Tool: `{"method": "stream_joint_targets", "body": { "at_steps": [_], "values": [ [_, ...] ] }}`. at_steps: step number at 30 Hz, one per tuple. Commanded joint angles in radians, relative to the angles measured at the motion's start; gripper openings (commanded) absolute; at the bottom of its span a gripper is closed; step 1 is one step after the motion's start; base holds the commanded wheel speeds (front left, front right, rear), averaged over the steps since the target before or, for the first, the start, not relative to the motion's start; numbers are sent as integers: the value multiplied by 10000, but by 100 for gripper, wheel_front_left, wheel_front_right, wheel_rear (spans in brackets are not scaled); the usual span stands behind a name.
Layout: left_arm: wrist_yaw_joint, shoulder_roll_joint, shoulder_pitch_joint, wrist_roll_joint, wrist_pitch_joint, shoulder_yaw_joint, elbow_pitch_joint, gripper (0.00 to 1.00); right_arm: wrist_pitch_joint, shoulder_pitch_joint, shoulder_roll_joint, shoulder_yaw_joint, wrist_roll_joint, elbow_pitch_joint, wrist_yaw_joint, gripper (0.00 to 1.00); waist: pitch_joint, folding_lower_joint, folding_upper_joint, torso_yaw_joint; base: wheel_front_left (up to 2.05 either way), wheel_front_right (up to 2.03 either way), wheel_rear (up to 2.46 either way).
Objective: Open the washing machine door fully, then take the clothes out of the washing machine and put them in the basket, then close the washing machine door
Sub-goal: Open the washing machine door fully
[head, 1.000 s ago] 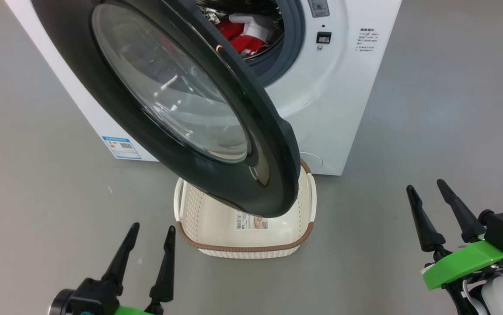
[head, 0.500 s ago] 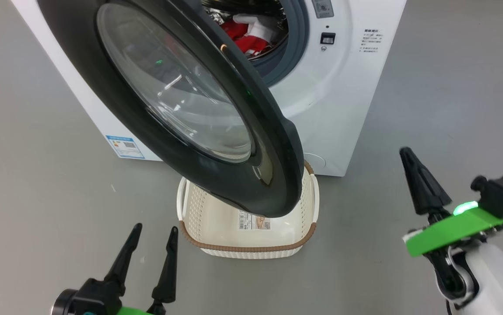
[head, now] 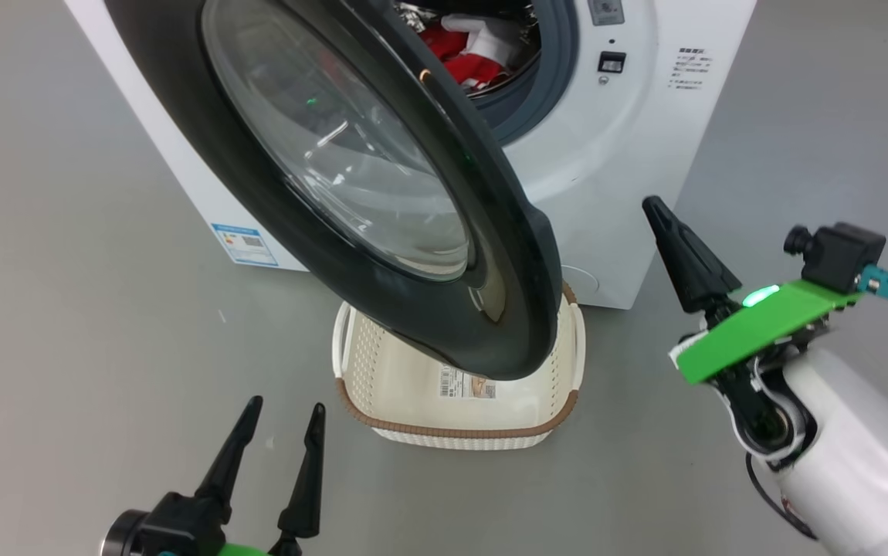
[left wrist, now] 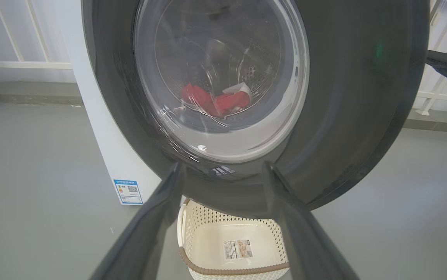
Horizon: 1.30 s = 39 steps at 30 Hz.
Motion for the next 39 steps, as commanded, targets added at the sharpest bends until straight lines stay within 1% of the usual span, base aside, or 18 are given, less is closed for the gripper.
{"method": "stream_joint_targets", "body": {
  "at_steps": [1,3,9,11,12,13,17,22,23,28,32,39],
  "values": [
    [-1,110,-211,-43,-120,262,-205,100,83,-482,-170,421,515,-134,48,0,65,0,0,87,0,0,0],
    [4,110,-240,-60,-120,229,-196,100,350,-827,-306,795,1299,-165,48,0,113,0,0,156,0,0,0],
    [24,110,-330,-120,-120,130,-178,100,1160,-1658,-824,1649,2984,-167,48,0,228,0,0,344,0,0,0],
    [32,110,-366,-144,-120,107,-172,100,1673,-1843,-915,1861,3632,-275,48,0,279,0,0,400,0,0,0],
    [32,110,-366,-144,-120,107,-172,100,1673,-1843,-915,1861,3632,-275,48,0,279,0,0,400,0,0,0],
    [35,110,-387,-154,-120,98,-169,100,1926,-1925,-966,1933,3935,-328,48,0,300,0,0,422,0,0,0],
    [44,110,-445,-188,-120,74,-156,100,3235,-2115,-1058,1956,5294,-555,48,0,362,0,0,481,0,0,0],
    [59,110,-491,-220,-120,41,-136,100,4556,-2205,-1069,1560,6396,-679,48,0,409,0,0,528,0,0,0],
    [69,110,-507,-235,-120,32,-132,100,5159,-2210,-1062,1409,6680,-674,48,0,426,0,0,545,0,0,0],
    [83,110,-536,-262,-120,19,-128,100,6374,-2162,-946,1017,7069,-600,48,0,455,0,0,572,0,0,0],
    [93,110,-541,-281,-120,12,-128,100,7206,-2075,-817,750,7152,-568,48,0,446,0,0,585,0,0,0],
    [110,110,-499,-295,-120,-8,-130,100,8025,-1838,-511,359,6955,-476,48,0,376,0,0,621,0,0,0]
  ]
}}
